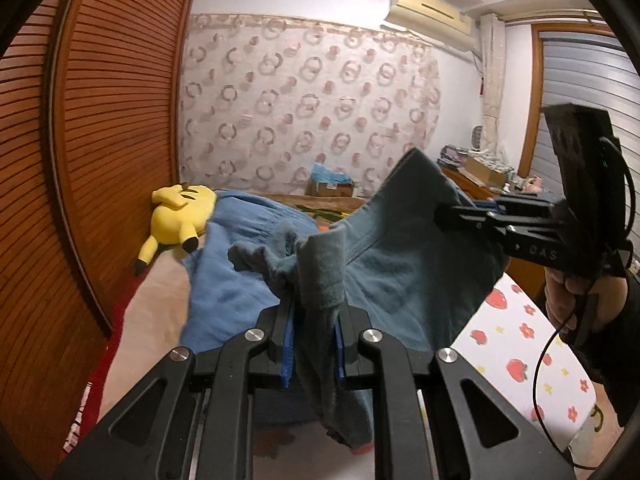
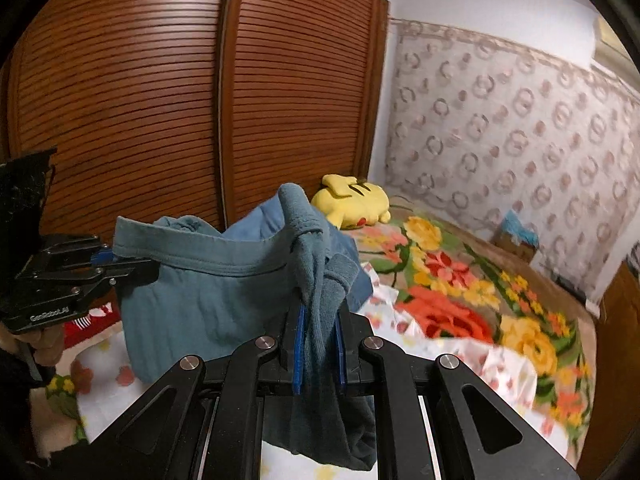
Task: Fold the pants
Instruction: 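Lift the folded shorts with both grippers and carry them onto the blue jeans stack, then lower the shorts onto the jeans and open both grippers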
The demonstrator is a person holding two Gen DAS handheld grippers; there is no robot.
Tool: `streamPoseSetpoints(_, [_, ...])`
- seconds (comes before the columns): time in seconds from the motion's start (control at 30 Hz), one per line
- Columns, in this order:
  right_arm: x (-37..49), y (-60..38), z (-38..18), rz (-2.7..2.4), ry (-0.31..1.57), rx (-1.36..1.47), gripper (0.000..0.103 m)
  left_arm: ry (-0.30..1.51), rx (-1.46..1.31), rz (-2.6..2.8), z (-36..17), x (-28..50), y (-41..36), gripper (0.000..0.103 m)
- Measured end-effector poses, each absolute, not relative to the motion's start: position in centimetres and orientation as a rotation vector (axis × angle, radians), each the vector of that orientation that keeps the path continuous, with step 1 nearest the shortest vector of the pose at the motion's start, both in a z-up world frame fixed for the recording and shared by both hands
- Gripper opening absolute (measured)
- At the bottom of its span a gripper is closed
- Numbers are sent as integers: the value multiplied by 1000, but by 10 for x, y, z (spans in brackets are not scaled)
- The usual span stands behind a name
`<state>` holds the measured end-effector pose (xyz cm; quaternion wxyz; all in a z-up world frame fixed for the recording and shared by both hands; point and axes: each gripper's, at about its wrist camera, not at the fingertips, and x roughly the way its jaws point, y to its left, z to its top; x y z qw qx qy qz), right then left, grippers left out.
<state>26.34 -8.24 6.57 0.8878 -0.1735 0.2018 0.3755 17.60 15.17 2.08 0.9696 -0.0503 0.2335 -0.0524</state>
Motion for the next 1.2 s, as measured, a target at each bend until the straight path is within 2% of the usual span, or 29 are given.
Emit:
streamPoseSetpoints(0.47, [334,11,56,844,406,-541,12,529,-213,-25,-11,197,197,17])
streamPoseSetpoints(0.83, [377,43,42,918,430,-500,12,540,-227,49,-17,196,209,18])
streamPoseSetpoints(0.9, [382,40,38,916,460,-468,13,549,-241,48,-19,194,212,21])
streamPoseSetpoints(1.0, [389,33,38,881,486,-413,37,560,-248,55,-18,191,215,30])
streamPoseSetpoints(1.03, [390,27,39,886,490,-382,38,554,-240,68,-16,188,215,33])
streamPoseSetpoints(1.1, [391,11,43,887,497,-325,39,539,-223,91,-13,185,215,51])
streamPoseSetpoints(1.2, [386,-11,45,875,487,-271,39,516,-203,104,-6,177,216,64])
